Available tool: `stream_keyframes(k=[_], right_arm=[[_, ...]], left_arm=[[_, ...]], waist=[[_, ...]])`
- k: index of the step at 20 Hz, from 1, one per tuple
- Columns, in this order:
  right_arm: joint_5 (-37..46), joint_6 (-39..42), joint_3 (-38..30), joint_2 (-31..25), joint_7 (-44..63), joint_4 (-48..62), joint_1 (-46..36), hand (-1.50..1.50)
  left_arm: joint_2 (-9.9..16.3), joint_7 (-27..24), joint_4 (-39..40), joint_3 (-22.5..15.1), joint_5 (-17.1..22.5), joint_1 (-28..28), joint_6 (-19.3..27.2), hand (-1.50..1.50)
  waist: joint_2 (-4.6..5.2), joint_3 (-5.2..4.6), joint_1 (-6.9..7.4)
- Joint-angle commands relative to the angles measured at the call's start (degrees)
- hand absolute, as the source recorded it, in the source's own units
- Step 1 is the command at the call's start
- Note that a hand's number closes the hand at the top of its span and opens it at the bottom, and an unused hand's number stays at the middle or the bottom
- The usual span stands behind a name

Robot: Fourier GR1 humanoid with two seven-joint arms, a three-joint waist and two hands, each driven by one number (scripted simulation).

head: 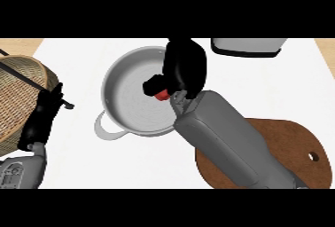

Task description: Pick the bell pepper from the cutting board and place it in the pot

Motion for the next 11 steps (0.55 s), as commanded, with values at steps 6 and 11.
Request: stream_keyframes(k=[6, 11], right_arm=[[3.8, -30.2, -1.9, 0.5, 2.7, 2.1, 0.6, -1.50], [8.4, -34.9, -3.9, 0.5, 2.7, -2.6, 6.1, -1.50]], left_arm=[[1.2, -0.6, -0.7, 1.5, 1.1, 2.3, -0.9, 0.00], [2.5, 0.8, 0.4, 4.0, 1.9, 1.7, -0.6, 0.00]], waist=[[-0.63, 0.02, -1.50], [-1.08, 0.04, -4.33]])
